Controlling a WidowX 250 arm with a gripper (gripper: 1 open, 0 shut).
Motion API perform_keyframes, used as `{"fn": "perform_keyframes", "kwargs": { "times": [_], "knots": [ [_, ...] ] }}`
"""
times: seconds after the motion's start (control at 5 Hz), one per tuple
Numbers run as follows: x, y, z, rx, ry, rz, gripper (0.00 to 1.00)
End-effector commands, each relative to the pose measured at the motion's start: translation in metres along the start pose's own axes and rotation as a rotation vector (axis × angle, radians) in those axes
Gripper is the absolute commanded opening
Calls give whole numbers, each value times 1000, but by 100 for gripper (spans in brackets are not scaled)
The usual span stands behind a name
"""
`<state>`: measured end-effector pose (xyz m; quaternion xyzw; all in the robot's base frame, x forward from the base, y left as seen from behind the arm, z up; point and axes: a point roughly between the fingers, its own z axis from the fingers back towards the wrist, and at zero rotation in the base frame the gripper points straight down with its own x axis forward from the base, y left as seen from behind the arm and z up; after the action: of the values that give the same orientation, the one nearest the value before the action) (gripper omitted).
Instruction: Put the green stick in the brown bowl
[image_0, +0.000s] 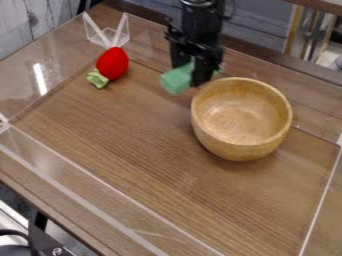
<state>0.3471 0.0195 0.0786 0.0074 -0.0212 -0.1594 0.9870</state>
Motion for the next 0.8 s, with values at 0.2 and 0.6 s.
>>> {"fn": "perform_keyframes", "kwargs": {
  "times": [0.2,0.6],
  "knots": [
    [9,-26,12,35,-52,108,0],
    [24,-61,-1,44,-53,240,0]
  ]
}}
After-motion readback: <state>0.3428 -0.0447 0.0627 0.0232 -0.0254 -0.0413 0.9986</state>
